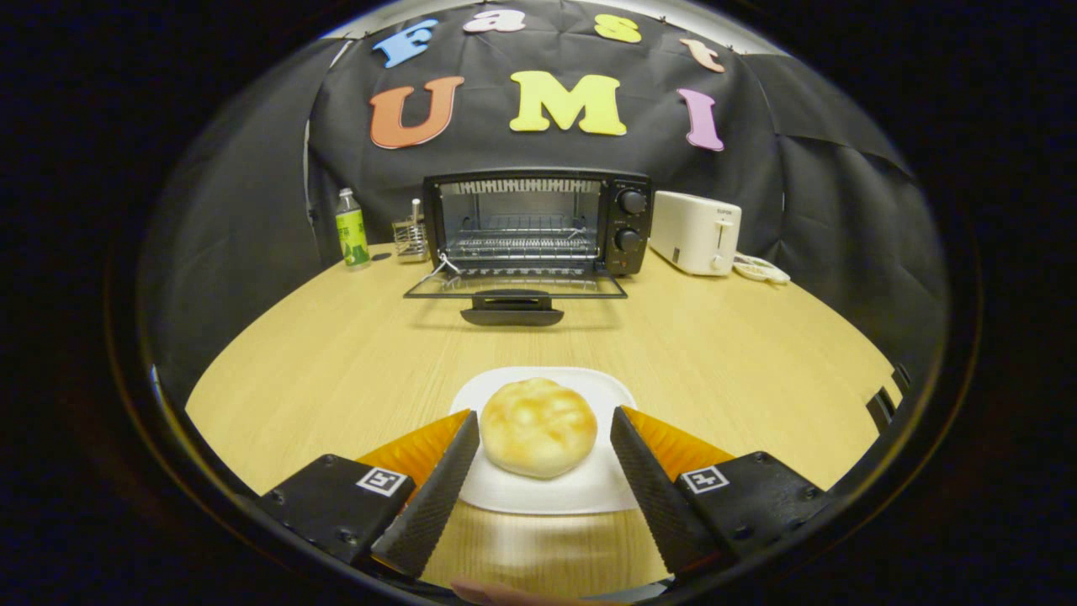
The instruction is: Open the toaster oven, put the food inside, and close the toaster oven door.
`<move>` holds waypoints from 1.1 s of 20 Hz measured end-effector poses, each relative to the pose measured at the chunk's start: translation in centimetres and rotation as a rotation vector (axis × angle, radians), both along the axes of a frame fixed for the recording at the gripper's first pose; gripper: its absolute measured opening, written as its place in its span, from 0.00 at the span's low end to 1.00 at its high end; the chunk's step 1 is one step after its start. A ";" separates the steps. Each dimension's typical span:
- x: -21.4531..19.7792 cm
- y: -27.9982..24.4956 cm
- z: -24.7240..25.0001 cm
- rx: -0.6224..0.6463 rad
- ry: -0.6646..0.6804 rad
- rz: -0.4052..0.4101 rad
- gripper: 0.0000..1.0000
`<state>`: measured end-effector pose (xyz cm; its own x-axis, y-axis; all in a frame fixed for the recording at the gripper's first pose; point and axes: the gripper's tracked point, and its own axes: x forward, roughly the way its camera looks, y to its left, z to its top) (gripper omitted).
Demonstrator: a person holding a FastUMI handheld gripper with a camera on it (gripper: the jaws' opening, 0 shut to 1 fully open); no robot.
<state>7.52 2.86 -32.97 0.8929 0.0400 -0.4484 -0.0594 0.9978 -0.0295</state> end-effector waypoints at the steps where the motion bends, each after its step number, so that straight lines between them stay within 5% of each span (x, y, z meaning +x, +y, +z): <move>1: 0.1 0.1 -0.5 0.004 0.010 0.000 1.00; 12: 1.7 -0.2 -1.7 0.046 0.018 -0.016 1.00; 22: 1.5 -1.7 -0.9 0.059 -0.044 -0.039 0.85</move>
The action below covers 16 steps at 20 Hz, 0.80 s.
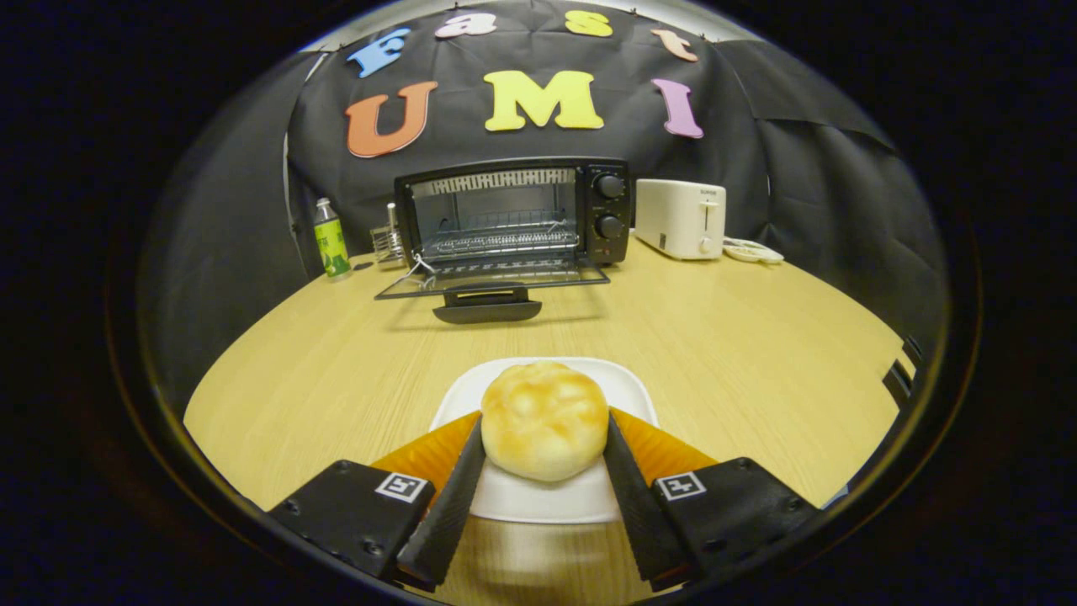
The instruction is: Open the toaster oven, put the food inside, and close the toaster oven door.
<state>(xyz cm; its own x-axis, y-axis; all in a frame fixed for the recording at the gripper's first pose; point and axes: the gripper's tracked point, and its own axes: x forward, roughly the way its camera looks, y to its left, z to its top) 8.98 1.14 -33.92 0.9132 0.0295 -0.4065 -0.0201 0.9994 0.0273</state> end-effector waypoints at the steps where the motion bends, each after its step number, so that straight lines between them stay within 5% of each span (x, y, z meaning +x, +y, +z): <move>1: -0.1 -0.1 0.3 0.000 -0.004 0.001 0.84; 8: -1.7 1.0 3.9 0.124 -0.059 0.016 0.84; 16: -0.7 3.1 8.9 0.408 -0.171 0.034 0.83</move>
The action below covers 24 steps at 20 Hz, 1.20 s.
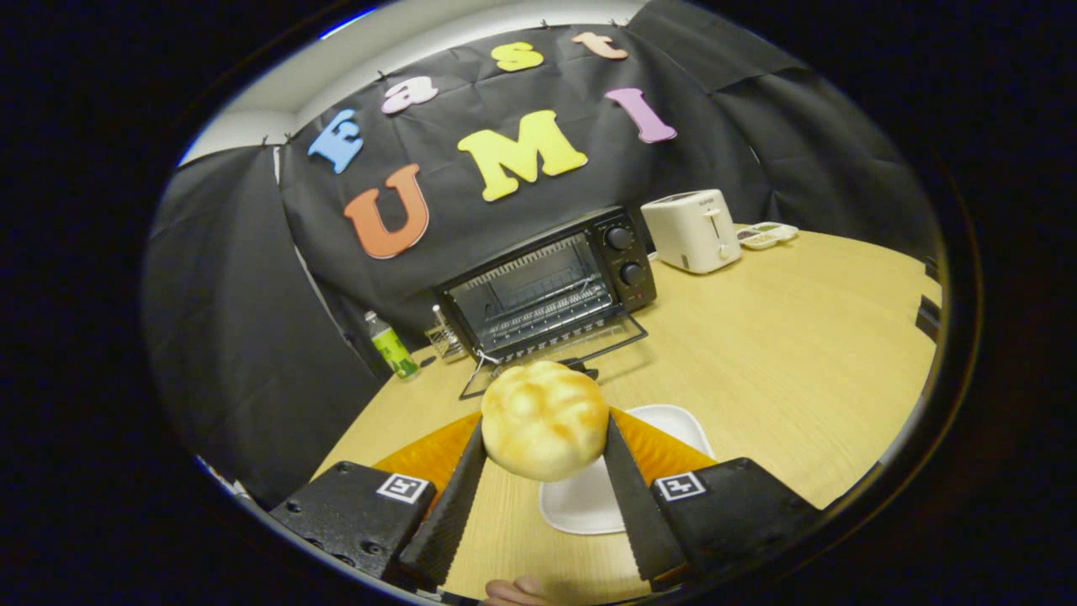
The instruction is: Open the toaster oven, put the food inside, and close the toaster oven door.
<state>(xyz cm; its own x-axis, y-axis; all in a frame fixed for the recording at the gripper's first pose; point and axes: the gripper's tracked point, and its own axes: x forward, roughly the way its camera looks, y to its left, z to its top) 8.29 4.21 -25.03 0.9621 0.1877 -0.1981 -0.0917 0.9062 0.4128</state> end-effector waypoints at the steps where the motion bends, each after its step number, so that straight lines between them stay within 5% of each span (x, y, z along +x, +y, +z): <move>1: 0.4 0.1 0.5 0.008 -0.020 -0.006 0.83; 13: 6.2 4.8 5.5 0.261 -0.044 0.137 0.83; 24: 18.0 4.0 5.4 0.202 -0.010 0.064 0.83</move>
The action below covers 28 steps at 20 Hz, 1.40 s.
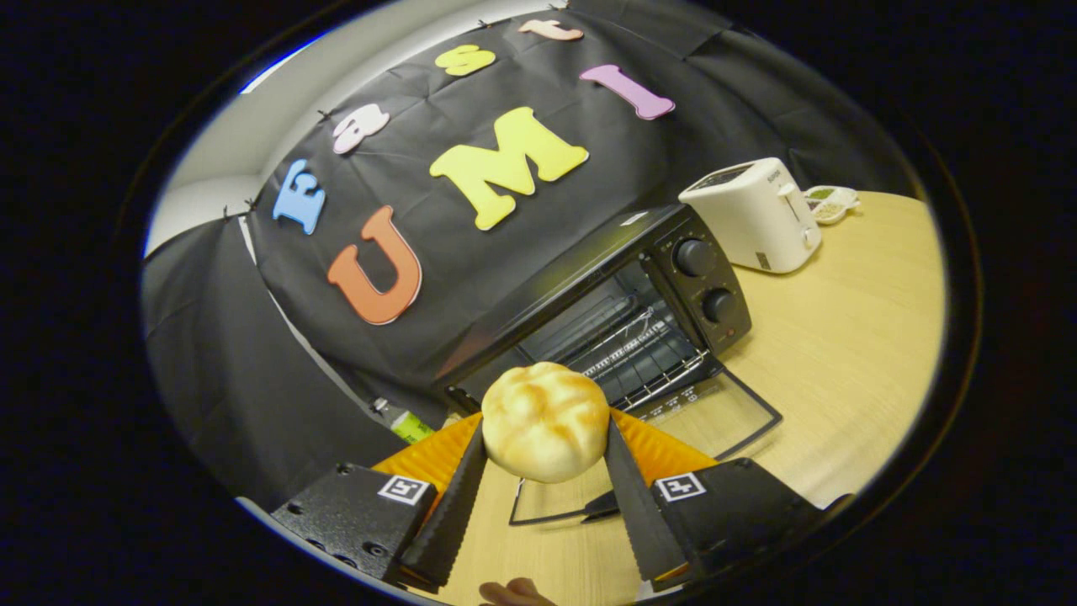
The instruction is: Open the toaster oven, put the food inside, and close the toaster oven door.
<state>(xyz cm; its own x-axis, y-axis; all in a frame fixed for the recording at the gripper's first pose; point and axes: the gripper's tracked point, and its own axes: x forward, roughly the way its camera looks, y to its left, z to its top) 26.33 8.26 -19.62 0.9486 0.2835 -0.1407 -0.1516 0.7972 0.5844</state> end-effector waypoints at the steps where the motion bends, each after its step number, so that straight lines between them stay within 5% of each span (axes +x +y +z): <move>1: 1.0 0.2 0.0 -0.011 0.002 0.004 0.83; 17: 15.1 0.2 -3.8 -0.140 0.108 -0.024 0.86; 28: 15.5 -0.3 -3.1 -0.197 0.093 -0.086 0.99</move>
<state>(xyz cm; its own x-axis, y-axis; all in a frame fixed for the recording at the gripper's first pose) 41.79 7.96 -22.77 0.9484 0.1611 -0.2730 -0.0315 0.9049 0.4245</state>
